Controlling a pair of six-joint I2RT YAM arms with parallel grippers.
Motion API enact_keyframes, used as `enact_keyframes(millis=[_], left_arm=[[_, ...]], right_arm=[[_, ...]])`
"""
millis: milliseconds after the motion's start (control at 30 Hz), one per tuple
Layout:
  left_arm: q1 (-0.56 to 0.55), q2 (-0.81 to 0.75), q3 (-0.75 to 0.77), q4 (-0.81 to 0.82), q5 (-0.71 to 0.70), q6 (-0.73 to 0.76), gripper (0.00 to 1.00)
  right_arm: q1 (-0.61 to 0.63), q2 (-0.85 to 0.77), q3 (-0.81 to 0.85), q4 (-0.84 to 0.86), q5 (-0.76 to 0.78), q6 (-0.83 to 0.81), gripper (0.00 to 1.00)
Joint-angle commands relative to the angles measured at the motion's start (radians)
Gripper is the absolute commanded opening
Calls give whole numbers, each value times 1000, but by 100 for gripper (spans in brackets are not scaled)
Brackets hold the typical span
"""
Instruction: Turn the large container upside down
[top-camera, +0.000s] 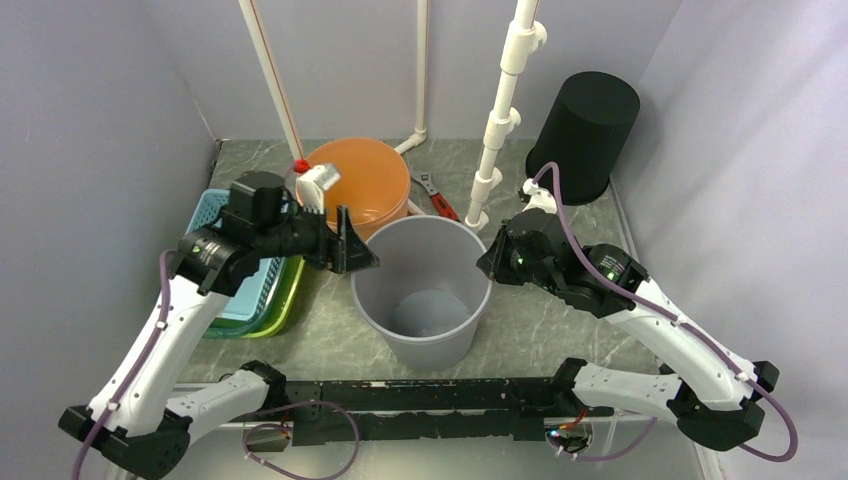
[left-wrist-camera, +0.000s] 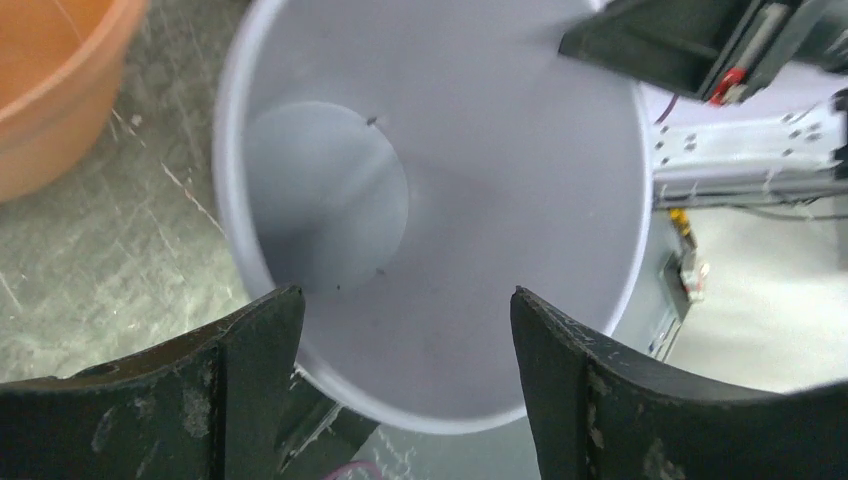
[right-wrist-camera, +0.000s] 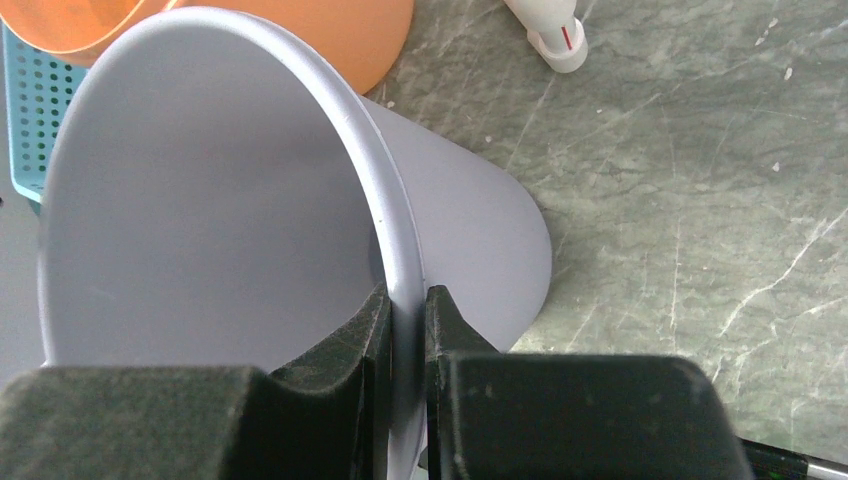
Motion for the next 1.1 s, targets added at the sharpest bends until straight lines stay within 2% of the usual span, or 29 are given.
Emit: enact_keyframes(millis=[0,233,433,500,600,700,767,800,900,1000,1067], left_arm=[[-121,36,37,-71,-186,49,80],[-156,18,50,-107,-331,28,81],[-157,-1,129,-115,-381,58,89],[-158,13,133,-166,-432,54,86],[-157,2,89,-184,-501,17,86],[-157,-30,34,-149,-459,-8,86],[-157,-42,9,-130,-425,-22,86],[-157,-42,-5,-125,-412,-25,87],[-157,-26,-13,-135,-382,-25,86],[-158,-18,-15,-147,-380,-20,83],[-158,-24,-7,-158,-420,-9,85]], right_arm=[[0,-9,-12,85,9,28,4],[0,-112,-112,190,-9,1,11],[-2,-127,-110,126,34,4,14],[-2,-124,-115,121,27,5,16],[-2,-125,-128,123,-3,8,18],[-2,-143,-133,132,-24,4,26],[-2,-158,-124,127,-18,1,38],[-2,-167,-119,125,-19,-4,48],[-3,-192,-106,113,-4,-19,58],[-2,-212,-100,77,36,-3,82],[-2,-220,-100,27,74,49,93]])
